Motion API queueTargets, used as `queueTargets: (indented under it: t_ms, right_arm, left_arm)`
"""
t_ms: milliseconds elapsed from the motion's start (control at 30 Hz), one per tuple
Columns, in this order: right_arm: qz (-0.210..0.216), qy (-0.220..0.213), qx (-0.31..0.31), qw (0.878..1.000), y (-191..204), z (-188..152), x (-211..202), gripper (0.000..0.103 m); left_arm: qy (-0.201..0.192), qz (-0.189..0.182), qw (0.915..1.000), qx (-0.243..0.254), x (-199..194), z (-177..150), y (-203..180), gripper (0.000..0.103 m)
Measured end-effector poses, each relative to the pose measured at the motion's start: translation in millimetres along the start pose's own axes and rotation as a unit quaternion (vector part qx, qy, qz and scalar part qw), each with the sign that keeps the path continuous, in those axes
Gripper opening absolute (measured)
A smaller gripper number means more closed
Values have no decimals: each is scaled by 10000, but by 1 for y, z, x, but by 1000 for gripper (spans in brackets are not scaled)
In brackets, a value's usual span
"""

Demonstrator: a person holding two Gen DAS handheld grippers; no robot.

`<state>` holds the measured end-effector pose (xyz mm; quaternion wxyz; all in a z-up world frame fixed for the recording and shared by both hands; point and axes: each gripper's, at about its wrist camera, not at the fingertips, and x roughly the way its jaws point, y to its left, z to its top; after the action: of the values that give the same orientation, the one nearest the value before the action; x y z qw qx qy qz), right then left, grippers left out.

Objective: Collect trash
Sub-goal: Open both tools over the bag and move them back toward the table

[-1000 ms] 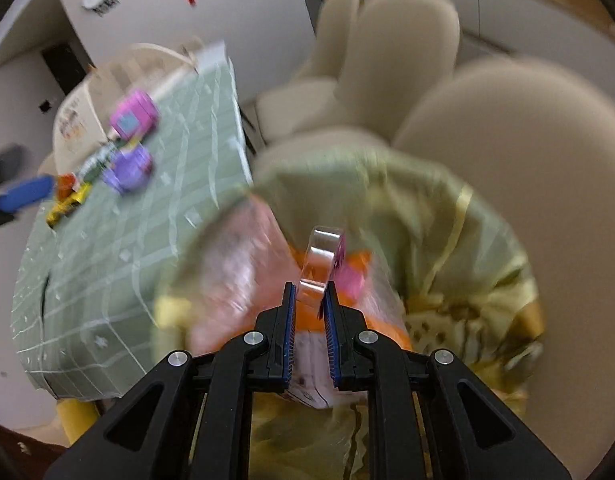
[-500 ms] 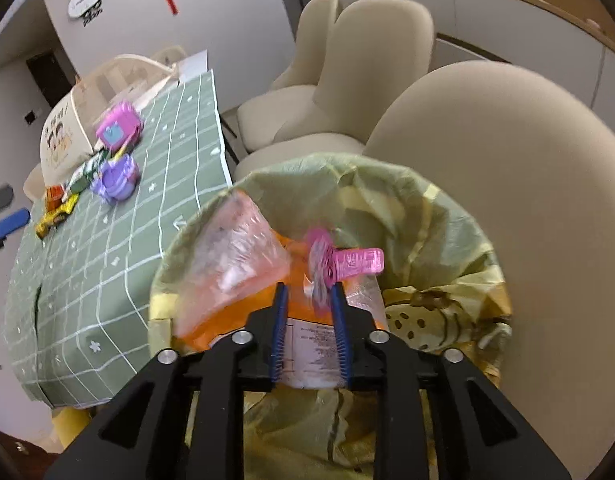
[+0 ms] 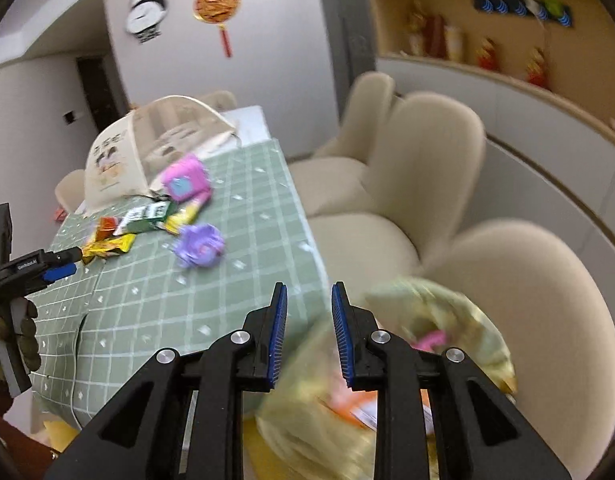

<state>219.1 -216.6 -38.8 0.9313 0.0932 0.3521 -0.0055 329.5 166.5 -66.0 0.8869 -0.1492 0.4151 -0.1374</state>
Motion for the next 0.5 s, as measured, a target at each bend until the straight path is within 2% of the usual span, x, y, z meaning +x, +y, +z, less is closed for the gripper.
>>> queueTargets:
  t_ms: [167, 300, 400, 500]
  right_arm:
    - [254, 114, -419, 9987, 62, 21, 32, 23]
    - [424, 214, -766, 9959, 114, 35, 57, 23]
    - [489, 227, -1052, 9930, 151, 47, 72, 23]
    - [608, 240, -1131, 9914, 177, 58, 88, 23]
  left_arm:
    - [-218, 313, 9983, -442, -13, 13, 58, 63]
    - [-362, 511, 9962, -603, -22, 30, 101, 63]
    - [-392, 487, 9962, -606, -23, 50, 125, 63]
    - [-305, 317, 9985, -316, -14, 77, 135, 63]
